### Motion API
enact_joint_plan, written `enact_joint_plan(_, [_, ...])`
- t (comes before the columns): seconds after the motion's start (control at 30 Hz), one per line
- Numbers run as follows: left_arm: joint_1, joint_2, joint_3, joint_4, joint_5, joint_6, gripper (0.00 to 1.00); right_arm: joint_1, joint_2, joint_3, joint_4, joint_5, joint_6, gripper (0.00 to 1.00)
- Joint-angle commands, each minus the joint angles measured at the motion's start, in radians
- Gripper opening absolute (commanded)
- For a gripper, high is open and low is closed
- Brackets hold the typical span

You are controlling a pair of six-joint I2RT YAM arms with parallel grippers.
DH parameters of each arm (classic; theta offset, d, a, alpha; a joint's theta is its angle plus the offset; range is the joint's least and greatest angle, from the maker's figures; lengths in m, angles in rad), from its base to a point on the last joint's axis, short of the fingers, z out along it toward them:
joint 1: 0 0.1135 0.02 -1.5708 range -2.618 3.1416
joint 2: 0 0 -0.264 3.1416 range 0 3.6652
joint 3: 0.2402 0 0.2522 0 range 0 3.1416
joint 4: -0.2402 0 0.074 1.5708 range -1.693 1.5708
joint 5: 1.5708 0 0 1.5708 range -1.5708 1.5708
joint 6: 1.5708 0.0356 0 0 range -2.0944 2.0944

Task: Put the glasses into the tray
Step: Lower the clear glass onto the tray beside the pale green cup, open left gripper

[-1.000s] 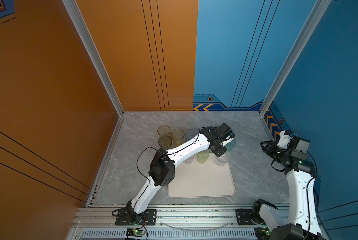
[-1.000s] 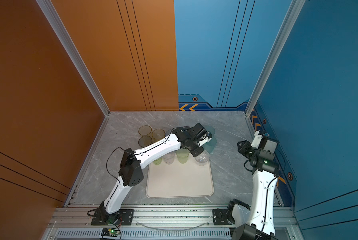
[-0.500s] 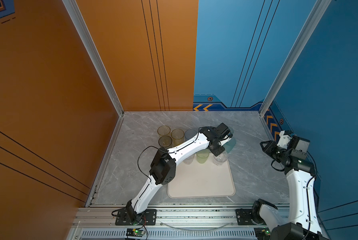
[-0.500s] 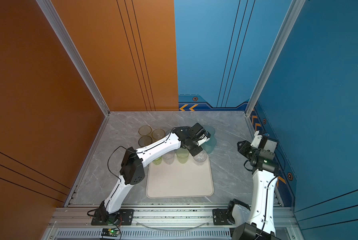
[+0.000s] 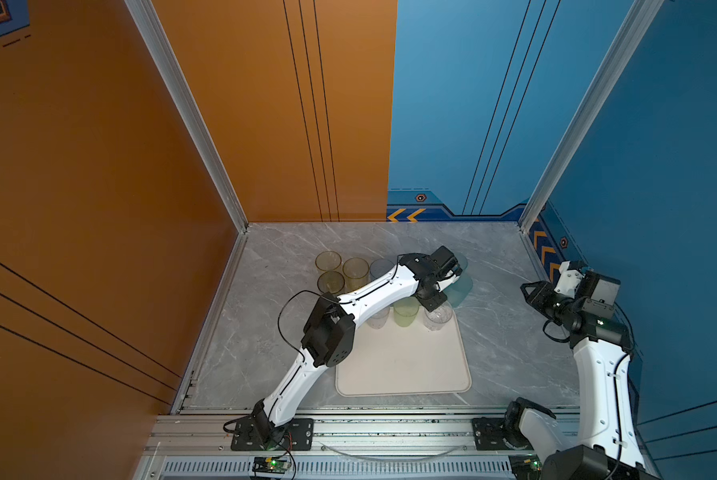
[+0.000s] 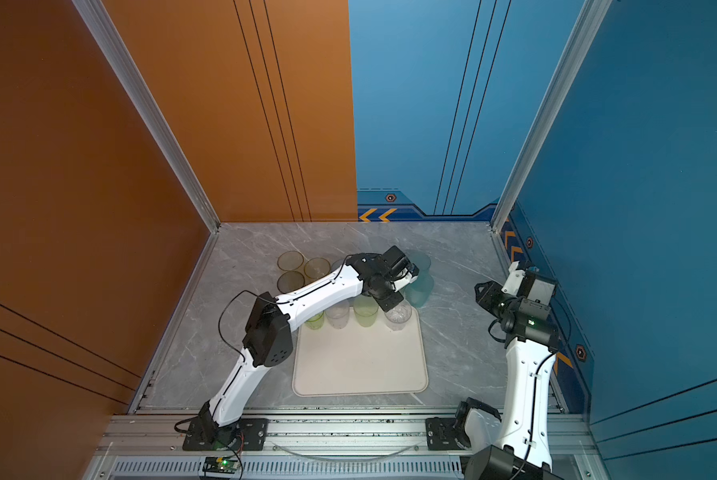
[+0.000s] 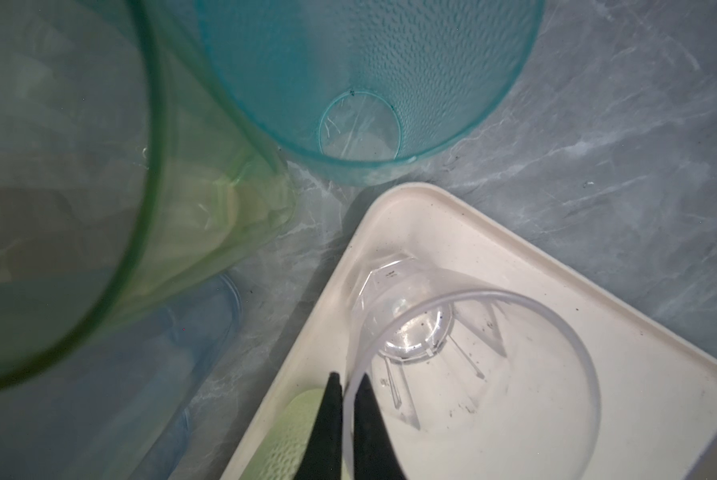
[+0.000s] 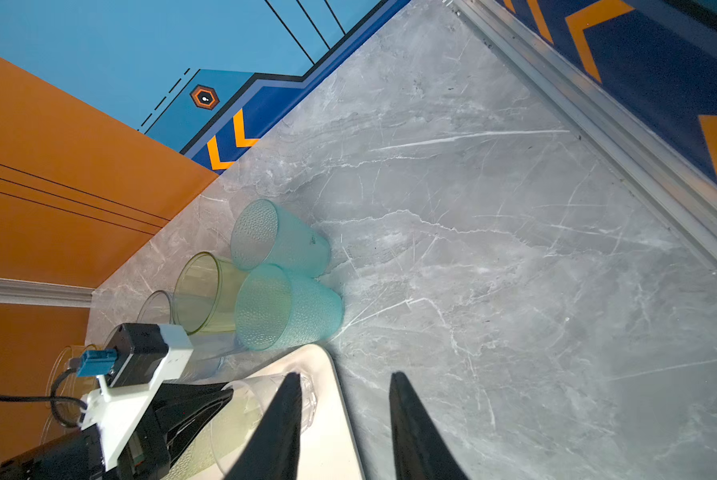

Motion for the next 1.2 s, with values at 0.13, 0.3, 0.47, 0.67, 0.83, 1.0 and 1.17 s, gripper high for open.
enact_joint_plan(0.13, [0.011, 0.028, 0.030, 0.007, -0.020, 0.015, 0.04, 0.008, 0.007, 0.002, 0.000, 0.002, 0.000, 0.34])
enact_joint_plan(0.3, [0.012, 0.035, 0.036, 0.007, -0.030, 0.006, 0.06, 0.008, 0.007, 0.001, -0.001, 0.003, -0.001, 0.34])
enact_joint_plan(0.47, [0.013, 0.041, 0.044, 0.008, -0.038, 0.001, 0.10, 0.008, 0.005, -0.001, -0.001, 0.003, -0.001, 0.34])
enact_joint_plan(0.67, [0.013, 0.041, 0.047, 0.008, -0.044, -0.005, 0.17, 0.011, 0.005, -0.001, -0.001, 0.003, -0.002, 0.35])
enact_joint_plan(0.83, [0.013, 0.038, 0.051, 0.008, -0.050, -0.009, 0.20, 0.011, 0.005, -0.001, -0.001, 0.003, -0.003, 0.35])
enact_joint_plan(1.0, [0.012, 0.029, 0.053, 0.010, -0.050, -0.015, 0.21, 0.010, 0.005, -0.003, -0.001, 0.003, -0.003, 0.35])
enact_joint_plan(1.17, [0.011, 0.021, 0.056, 0.010, -0.050, -0.017, 0.21, 0.013, 0.005, -0.002, -0.002, 0.003, -0.003, 0.35])
